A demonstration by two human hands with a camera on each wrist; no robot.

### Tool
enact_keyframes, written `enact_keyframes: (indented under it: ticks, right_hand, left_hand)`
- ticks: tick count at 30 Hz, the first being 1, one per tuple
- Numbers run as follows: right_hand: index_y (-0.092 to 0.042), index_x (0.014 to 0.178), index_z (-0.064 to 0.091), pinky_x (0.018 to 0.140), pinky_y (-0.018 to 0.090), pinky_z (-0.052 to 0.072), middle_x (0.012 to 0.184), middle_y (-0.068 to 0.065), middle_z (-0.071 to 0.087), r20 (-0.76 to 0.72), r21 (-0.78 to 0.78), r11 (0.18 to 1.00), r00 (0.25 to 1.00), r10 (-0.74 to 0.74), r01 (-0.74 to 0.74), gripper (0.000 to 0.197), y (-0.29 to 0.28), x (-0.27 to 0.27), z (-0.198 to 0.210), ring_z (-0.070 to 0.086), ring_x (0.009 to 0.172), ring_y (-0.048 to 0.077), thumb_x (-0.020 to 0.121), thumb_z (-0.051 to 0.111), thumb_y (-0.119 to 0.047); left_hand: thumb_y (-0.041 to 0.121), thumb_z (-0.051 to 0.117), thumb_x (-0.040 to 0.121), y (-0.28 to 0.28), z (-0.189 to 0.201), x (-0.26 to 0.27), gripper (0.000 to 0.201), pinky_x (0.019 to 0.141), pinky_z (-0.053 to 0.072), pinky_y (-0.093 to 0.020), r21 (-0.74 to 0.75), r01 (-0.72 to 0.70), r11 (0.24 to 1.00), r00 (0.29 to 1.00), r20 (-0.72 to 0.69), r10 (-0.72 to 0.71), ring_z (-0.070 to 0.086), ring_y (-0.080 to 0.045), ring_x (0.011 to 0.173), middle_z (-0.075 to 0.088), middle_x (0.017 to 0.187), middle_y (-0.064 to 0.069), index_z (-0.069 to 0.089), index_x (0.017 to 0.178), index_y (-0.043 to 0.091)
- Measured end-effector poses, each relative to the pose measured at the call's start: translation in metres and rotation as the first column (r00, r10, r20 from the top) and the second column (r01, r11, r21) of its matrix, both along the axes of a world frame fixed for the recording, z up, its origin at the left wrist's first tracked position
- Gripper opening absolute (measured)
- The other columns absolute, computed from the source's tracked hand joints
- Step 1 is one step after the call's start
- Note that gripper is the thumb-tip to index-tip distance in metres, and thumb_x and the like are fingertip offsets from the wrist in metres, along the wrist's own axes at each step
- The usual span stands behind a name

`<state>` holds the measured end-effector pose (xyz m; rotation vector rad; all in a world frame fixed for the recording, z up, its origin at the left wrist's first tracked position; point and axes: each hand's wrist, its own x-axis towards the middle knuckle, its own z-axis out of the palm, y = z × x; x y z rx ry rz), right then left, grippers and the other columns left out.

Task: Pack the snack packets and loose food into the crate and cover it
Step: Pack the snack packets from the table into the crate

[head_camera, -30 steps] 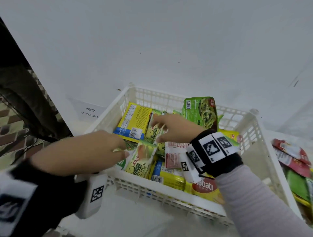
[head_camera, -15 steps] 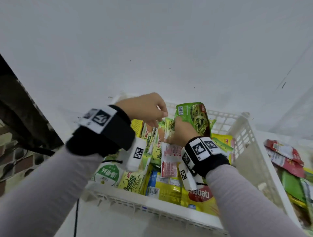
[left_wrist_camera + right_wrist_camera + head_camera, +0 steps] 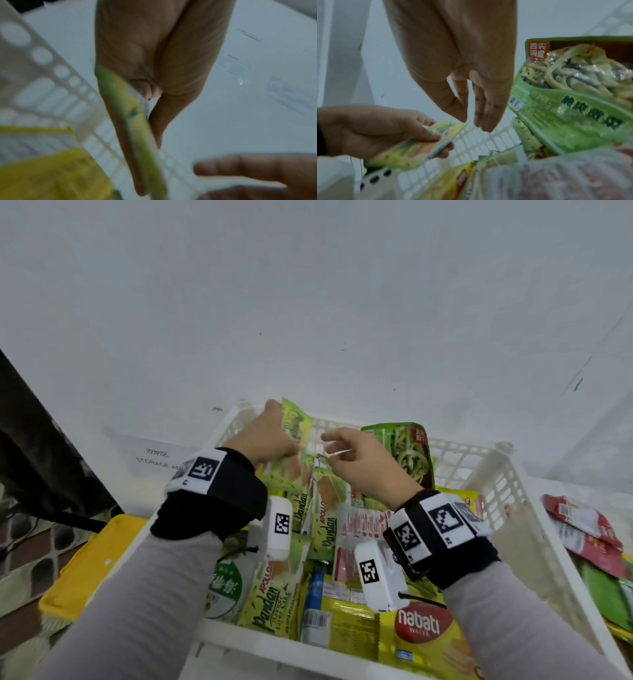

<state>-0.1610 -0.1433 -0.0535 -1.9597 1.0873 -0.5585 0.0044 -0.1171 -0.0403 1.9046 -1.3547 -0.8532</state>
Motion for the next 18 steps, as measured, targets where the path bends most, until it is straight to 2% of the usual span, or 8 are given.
enact_keyframes:
  ticks: [2, 3, 5, 7, 10, 13, 15, 18]
  right_hand:
    - [-0.018, 0.133, 0.047, 0.072, 0.017, 0.048, 0.117, -0.001, 0.053, -0.242, -0.089, 0.995, 0.970, 0.015, -0.037, 0.054, 0.001, 0.000, -0.006, 0.057, 0.099, 0.014, 0.083, 0.059, -0.001]
    - [-0.019, 0.137, 0.043, 0.079, 0.020, 0.049, 0.122, 0.002, 0.052, -0.357, -0.115, 0.990, 0.933, 0.037, -0.083, 0.058, 0.002, 0.001, -0.010, 0.055, 0.104, 0.015, 0.084, 0.061, -0.006]
    - [-0.019, 0.142, 0.034, 0.097, 0.036, 0.046, 0.128, 0.008, 0.050, -0.545, -0.132, 0.977, 0.836, 0.069, -0.167, 0.064, 0.005, 0.003, -0.020, 0.046, 0.119, 0.025, 0.085, 0.062, -0.016]
    - [-0.014, 0.138, 0.037, 0.099, 0.043, 0.043, 0.128, 0.011, 0.048, -0.666, -0.165, 0.966, 0.745, 0.040, -0.200, 0.062, 0.005, 0.006, -0.027, 0.039, 0.123, 0.030, 0.083, 0.066, -0.019]
    - [-0.008, 0.113, 0.055, 0.090, 0.040, 0.048, 0.116, 0.015, 0.052, -0.648, -0.287, 0.949, 0.756, -0.091, -0.132, 0.032, 0.004, 0.006, -0.025, 0.048, 0.111, 0.032, 0.082, 0.063, -0.013]
    - [-0.006, 0.083, 0.057, 0.082, 0.036, 0.051, 0.103, 0.017, 0.057, -0.606, -0.352, 0.933, 0.777, -0.169, -0.072, 0.007, 0.003, 0.002, -0.016, 0.057, 0.095, 0.030, 0.081, 0.055, 0.001]
    - [-0.003, 0.080, 0.059, 0.080, 0.034, 0.052, 0.097, 0.014, 0.060, -0.570, -0.396, 0.918, 0.790, -0.226, -0.023, 0.009, 0.000, -0.005, -0.010, 0.060, 0.090, 0.028, 0.081, 0.054, 0.004]
    - [-0.005, 0.099, 0.064, 0.078, 0.029, 0.050, 0.099, 0.009, 0.066, -0.420, -0.363, 0.929, 0.876, -0.235, 0.075, 0.020, -0.007, -0.011, 0.008, 0.062, 0.092, 0.024, 0.086, 0.051, 0.002]
  left_hand:
    - [-0.001, 0.062, 0.082, 0.005, -0.004, 0.017, 0.073, 0.052, 0.048, -0.028, 0.052, 0.008, 0.999, 0.980, 0.197, -0.018, 0.058, -0.019, 0.064, 0.055, 0.081, -0.010, 0.015, 0.136, 0.013]
    - [-0.004, 0.061, 0.081, 0.008, -0.006, 0.022, 0.076, 0.046, 0.041, -0.022, 0.101, 0.032, 0.994, 0.959, 0.276, -0.059, 0.054, -0.015, 0.057, 0.051, 0.073, -0.006, 0.013, 0.137, 0.017]
    - [-0.010, 0.056, 0.079, 0.010, -0.011, 0.025, 0.072, 0.045, 0.036, -0.019, 0.189, 0.060, 0.980, 0.906, 0.402, -0.133, 0.049, -0.014, 0.057, 0.046, 0.071, -0.003, 0.020, 0.133, 0.021]
    - [-0.011, 0.053, 0.078, 0.012, -0.013, 0.025, 0.056, 0.057, 0.043, -0.025, 0.227, 0.063, 0.972, 0.855, 0.490, -0.170, 0.053, -0.020, 0.074, 0.050, 0.091, -0.008, 0.036, 0.124, 0.018]
    - [-0.006, 0.056, 0.079, 0.016, -0.012, 0.022, 0.042, 0.087, 0.044, -0.033, 0.289, 0.026, 0.957, 0.790, 0.580, -0.197, 0.050, -0.029, 0.107, 0.043, 0.122, -0.013, 0.051, 0.117, 0.013]
    - [-0.002, 0.059, 0.079, 0.021, -0.012, 0.016, 0.046, 0.101, 0.038, -0.038, 0.318, 0.004, 0.948, 0.671, 0.702, -0.238, 0.033, -0.032, 0.125, 0.031, 0.132, -0.014, 0.050, 0.122, 0.012]
    - [-0.002, 0.060, 0.077, 0.023, -0.012, 0.015, 0.048, 0.104, 0.038, -0.039, 0.322, 0.026, 0.946, 0.597, 0.754, -0.274, 0.026, -0.031, 0.128, 0.024, 0.135, -0.013, 0.051, 0.122, 0.012]
    - [-0.003, 0.059, 0.078, 0.022, -0.012, 0.016, 0.047, 0.101, 0.040, -0.036, 0.369, 0.084, 0.926, 0.608, 0.717, -0.341, 0.034, -0.028, 0.126, 0.031, 0.134, -0.010, 0.049, 0.122, 0.010]
